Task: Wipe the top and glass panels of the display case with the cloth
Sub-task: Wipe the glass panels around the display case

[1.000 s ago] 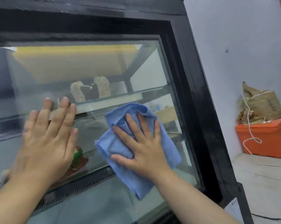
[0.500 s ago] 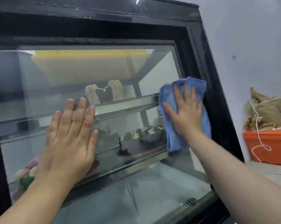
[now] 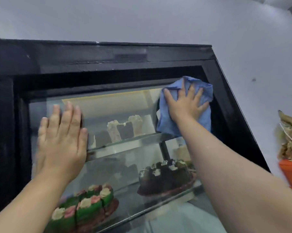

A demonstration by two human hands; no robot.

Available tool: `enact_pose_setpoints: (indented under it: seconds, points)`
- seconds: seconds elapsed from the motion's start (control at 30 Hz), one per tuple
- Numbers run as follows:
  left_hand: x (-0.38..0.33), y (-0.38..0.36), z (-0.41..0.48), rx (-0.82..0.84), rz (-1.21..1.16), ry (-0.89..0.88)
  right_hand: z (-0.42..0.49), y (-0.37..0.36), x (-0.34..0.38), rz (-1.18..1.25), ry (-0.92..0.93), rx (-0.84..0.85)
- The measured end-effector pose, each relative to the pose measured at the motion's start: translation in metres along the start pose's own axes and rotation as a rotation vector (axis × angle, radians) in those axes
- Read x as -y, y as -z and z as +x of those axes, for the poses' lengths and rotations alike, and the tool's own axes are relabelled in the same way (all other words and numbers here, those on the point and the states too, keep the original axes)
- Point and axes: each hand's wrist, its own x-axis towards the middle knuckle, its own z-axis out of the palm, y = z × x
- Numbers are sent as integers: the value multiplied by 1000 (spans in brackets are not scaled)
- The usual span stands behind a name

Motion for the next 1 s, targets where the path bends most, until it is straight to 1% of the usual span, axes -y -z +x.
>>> enact_pose_setpoints:
  seconds: [0.03, 0.07, 0.1, 0.13, 0.17, 0.2, 0.23, 0.27, 0.33, 0.37, 0.4, 0.43, 0.47, 0.53, 0.57, 0.6, 0.67, 0.7, 0.73, 0.83, 0.9, 0.93, 1.0]
  points:
    - [-1, -2, -1, -10, -6, -6, -6, -2, 24, 1, 49, 6]
    - [-2, -4, -3, -21, -6, -14, -21, -6, 44, -4, 193, 7]
    - [-1, -3, -3, -33, -1, -22, -42, -11, 55, 18, 386, 7]
    - [0, -3, -3, -43, 2, -31, -65, -15, 54, 35, 582, 22]
    - [1, -3, -3, -46, 4, -35, -84, -18, 39, 36, 731, 29]
    - [1, -3, -2, -47, 6, -34, -92, -18, 16, 22, 800, 15]
    - [1, -3, -2, -49, 6, -29, -86, -15, -8, 2, 782, 13]
    - [1, -4, -2, -53, 8, -28, -69, -10, -29, -34, 680, 12]
    - [1, -3, -4, -60, 12, -26, -27, -1, -45, -57, 339, 28]
    - [1, -2, -4, -64, 16, -27, -10, 2, -35, -41, 182, 23]
    - [1, -2, -4, -65, 24, -32, 0, 1, -14, -33, 93, 7]
    - [2, -2, -4, -62, 34, -41, 0, -2, 14, -31, 96, -8]
    - [1, -3, -4, -59, 44, -55, -8, -7, 41, -32, 180, -15]
    - [1, -5, -3, -65, 48, -66, -35, -16, 81, -22, 482, -33]
    - [3, -7, -3, -68, 45, -70, -47, -17, 88, -19, 625, -39]
    - [4, -10, -3, -61, 40, -76, -51, -16, 86, -17, 720, -33]
    - [11, -15, -1, -36, 44, -74, -34, -12, 68, -11, 809, -21]
    - [13, -19, 1, -18, 46, -79, -18, -10, 53, -16, 784, -23]
    - [15, -21, 1, -12, 51, -80, -3, -7, 39, -21, 720, -25]
    - [16, -24, 1, -21, 27, -70, 22, 3, -10, -22, 348, -21]
    - [17, -20, 1, 15, 19, -49, 4, 1, -35, -26, 182, -35]
    - [15, -14, -1, 39, 26, -61, -15, -2, -46, -32, 128, -41]
    - [-5, -4, -16, 26, -24, -72, -64, -9, -69, -51, 35, -39]
